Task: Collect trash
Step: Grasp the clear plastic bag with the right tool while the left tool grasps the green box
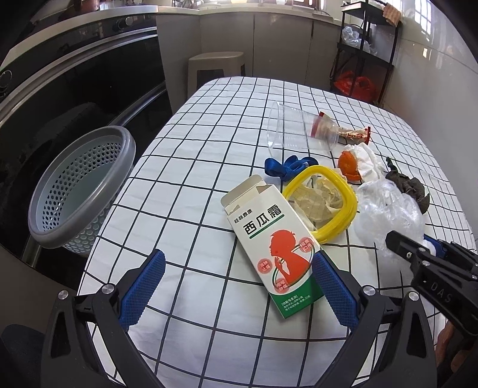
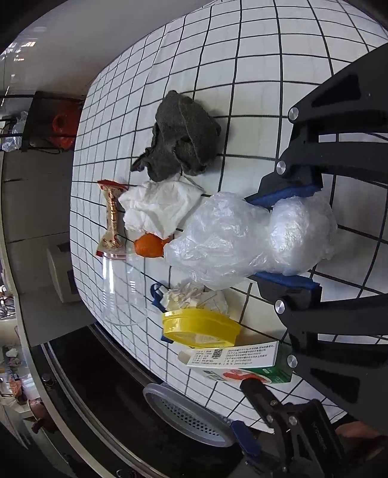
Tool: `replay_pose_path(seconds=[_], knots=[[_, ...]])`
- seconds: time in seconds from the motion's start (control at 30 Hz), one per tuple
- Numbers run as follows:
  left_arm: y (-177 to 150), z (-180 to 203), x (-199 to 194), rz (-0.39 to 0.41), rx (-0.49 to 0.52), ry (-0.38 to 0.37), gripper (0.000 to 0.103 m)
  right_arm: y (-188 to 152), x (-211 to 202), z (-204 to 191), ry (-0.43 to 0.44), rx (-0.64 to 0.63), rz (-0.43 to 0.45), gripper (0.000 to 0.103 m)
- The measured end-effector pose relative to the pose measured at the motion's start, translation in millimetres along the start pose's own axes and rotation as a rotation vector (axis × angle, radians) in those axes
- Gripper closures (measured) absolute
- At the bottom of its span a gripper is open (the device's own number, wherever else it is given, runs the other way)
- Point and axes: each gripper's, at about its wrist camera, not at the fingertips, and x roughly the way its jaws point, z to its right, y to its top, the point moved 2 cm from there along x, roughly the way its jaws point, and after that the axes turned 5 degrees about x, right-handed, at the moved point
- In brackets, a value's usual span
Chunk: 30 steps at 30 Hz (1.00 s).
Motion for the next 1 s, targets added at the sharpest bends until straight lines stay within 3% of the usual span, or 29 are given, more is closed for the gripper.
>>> replay_pose_path(seconds=[0.3,1.0], knots=[[1.2,6.6,16.1,-0.053,-0.046,-0.038,0.006,7.2,-29.8,17.0,0.024,0.065,0.070,0.064],[2.9,13.1,39.2,-0.128,-0.156,-0.029,0.006,9.5,-39.0,11.7,0.046,0.055,0.100,0.064]])
